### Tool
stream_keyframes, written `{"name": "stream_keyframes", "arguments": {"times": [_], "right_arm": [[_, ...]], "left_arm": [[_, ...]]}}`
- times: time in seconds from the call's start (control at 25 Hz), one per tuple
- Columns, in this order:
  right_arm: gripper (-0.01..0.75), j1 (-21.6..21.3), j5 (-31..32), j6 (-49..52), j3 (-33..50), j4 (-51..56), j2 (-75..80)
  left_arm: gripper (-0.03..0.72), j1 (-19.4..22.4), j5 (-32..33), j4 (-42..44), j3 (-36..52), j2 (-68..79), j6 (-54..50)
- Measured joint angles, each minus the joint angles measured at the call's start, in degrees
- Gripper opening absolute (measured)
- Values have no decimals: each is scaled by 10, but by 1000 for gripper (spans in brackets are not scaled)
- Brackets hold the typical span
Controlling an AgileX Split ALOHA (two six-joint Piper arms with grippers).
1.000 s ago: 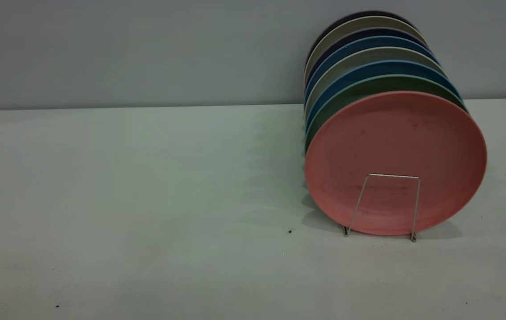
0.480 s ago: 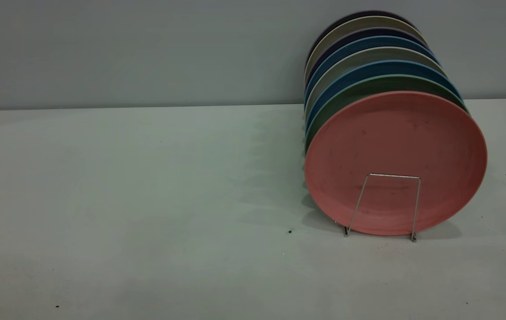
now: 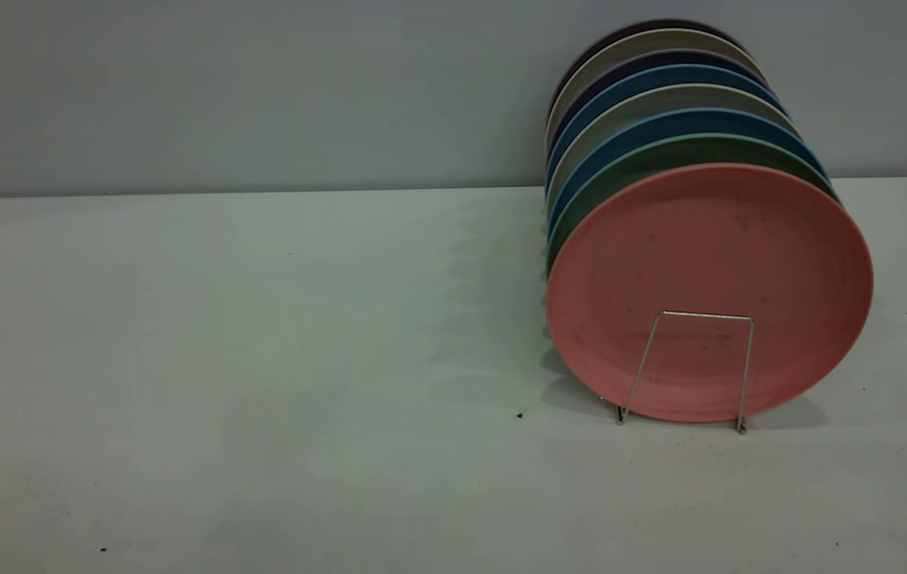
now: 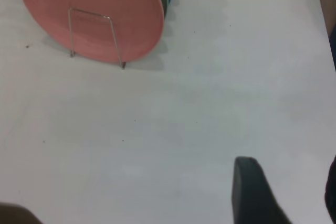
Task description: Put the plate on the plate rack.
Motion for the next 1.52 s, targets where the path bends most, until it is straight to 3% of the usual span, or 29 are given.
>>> {"name": "stream_keyframes", "arguments": {"times": [1.52], "right_arm": [[351,0,0,0,0,0,11]], "left_arm": [[360,0,0,0,0,0,1]]}}
